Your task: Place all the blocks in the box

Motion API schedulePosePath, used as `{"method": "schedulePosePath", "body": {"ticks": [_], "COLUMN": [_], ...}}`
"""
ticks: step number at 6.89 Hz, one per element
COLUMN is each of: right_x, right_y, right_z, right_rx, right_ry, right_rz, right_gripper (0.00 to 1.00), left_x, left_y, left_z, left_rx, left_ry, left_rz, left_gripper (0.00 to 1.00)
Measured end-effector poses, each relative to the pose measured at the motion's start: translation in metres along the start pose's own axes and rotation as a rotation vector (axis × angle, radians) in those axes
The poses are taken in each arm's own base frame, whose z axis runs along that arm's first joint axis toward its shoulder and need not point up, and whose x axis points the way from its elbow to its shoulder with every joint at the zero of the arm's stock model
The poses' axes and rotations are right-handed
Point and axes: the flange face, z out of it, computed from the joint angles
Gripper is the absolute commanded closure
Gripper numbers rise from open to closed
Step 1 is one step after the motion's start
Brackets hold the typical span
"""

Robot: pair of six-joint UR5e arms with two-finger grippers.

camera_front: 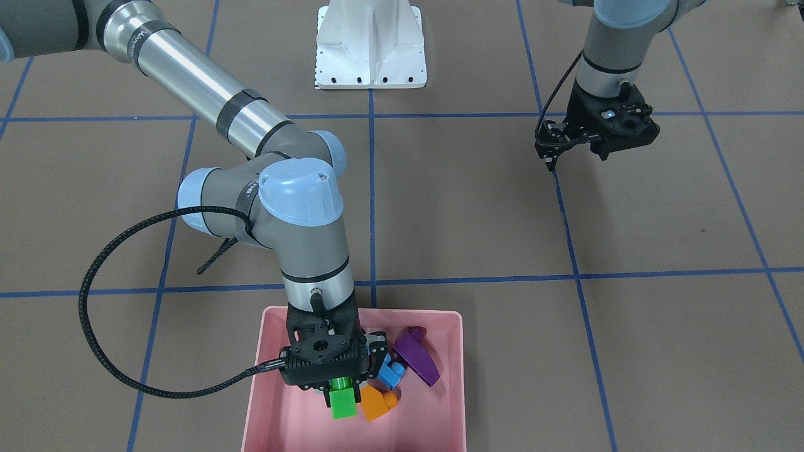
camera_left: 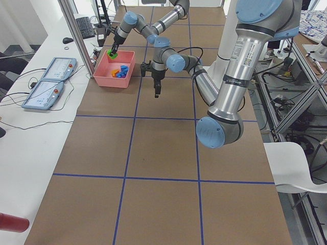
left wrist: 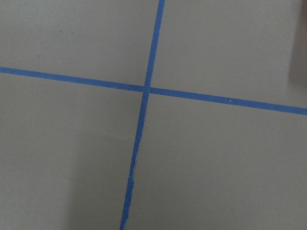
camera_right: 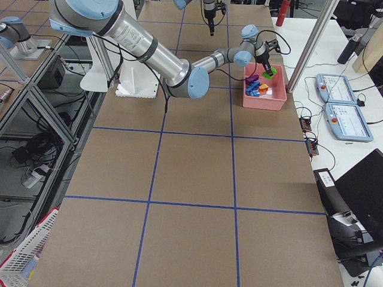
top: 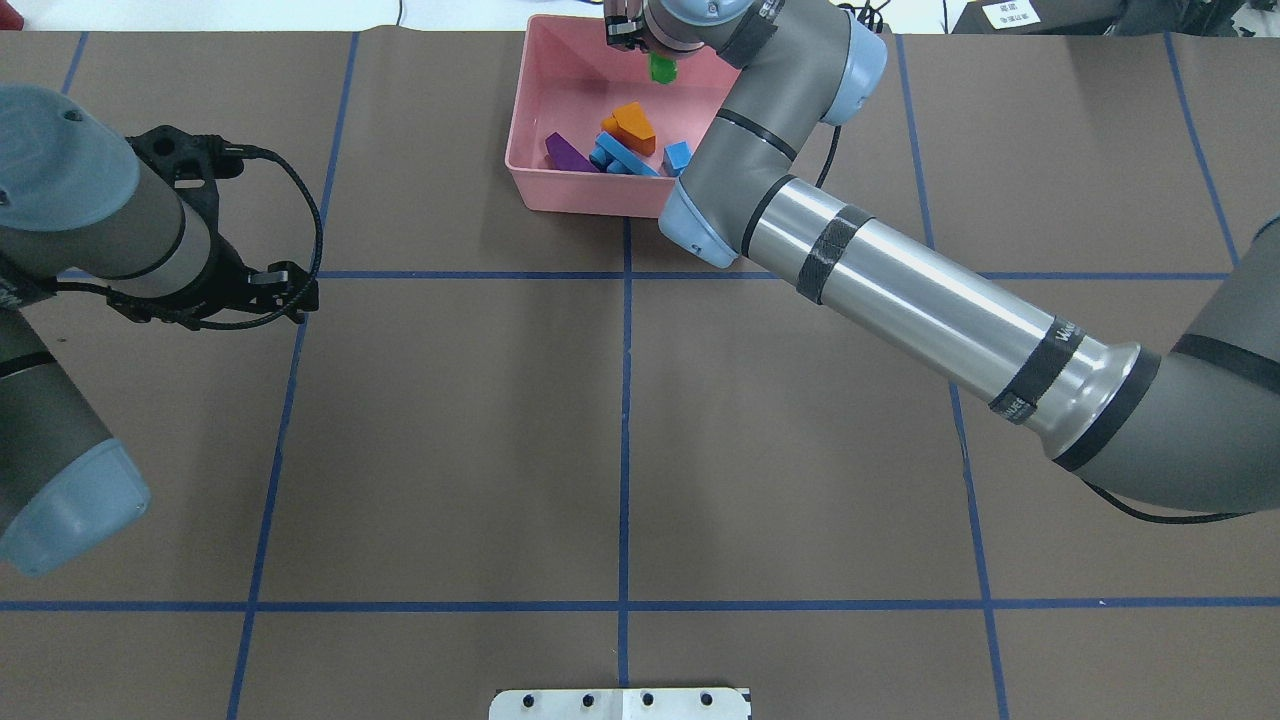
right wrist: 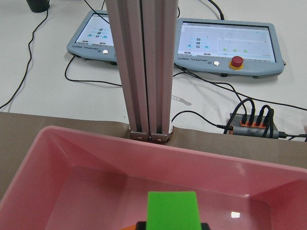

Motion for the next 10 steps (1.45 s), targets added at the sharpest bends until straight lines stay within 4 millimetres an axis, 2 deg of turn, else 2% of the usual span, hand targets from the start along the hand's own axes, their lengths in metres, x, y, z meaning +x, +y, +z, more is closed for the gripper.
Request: {"method": "schedulePosePath", "body": {"ticks": [1, 2, 3, 4, 5, 6, 7, 8, 9, 10], "right_x": [-0.003, 0.001, 0.014, 0.034, 0.068, 0.115, 0.177, 0.253, 0.330, 0.398], "right_y": [-0.008, -0.023, -0.043, -0.058, -0.067, -0.074, -0.076, -0.072, -0.062, -0.047], "right_z": [-0.008, -0.024, -0.050, -0.080, -0.107, -0.125, -0.133, -0.140, -0.146, -0.150], "right_rx": [-0.021, -0.086, -0.182, -0.266, -0.327, -0.379, -0.429, -0.467, -0.491, -0.509], "right_ry": [-0.032, -0.076, -0.085, -0.052, -0.007, 0.017, 0.008, -0.014, -0.027, -0.028], "right_rz": [0.025, 0.050, 0.072, 0.064, 0.000, -0.060, -0.084, -0.110, -0.152, -0.191], "right_gripper": [0.00, 0.00, 0.00, 0.00, 0.00, 0.00, 0.00, 0.00, 0.00, 0.00], "left_x": [-0.023, -0.045, -0.063, -0.082, -0.109, -0.135, -0.164, -0.198, -0.236, -0.272], "left_y": [-0.009, -0.015, -0.019, -0.024, -0.032, -0.040, -0.047, -0.053, -0.059, -0.062], "left_z": [-0.001, -0.001, -0.002, -0.003, -0.007, -0.012, -0.017, -0.023, -0.030, -0.037], "left_rx": [-0.016, -0.037, -0.048, -0.061, -0.078, -0.086, -0.092, -0.102, -0.107, -0.100], "left_ry": [-0.005, -0.004, -0.007, -0.010, -0.010, -0.009, -0.002, 0.020, 0.049, 0.061], "left_rz": [0.062, 0.113, 0.150, 0.181, 0.229, 0.286, 0.340, 0.395, 0.444, 0.474], "left_gripper": [0.00, 0.00, 0.00, 0.00, 0.00, 0.00, 0.00, 0.00, 0.00, 0.00]}}
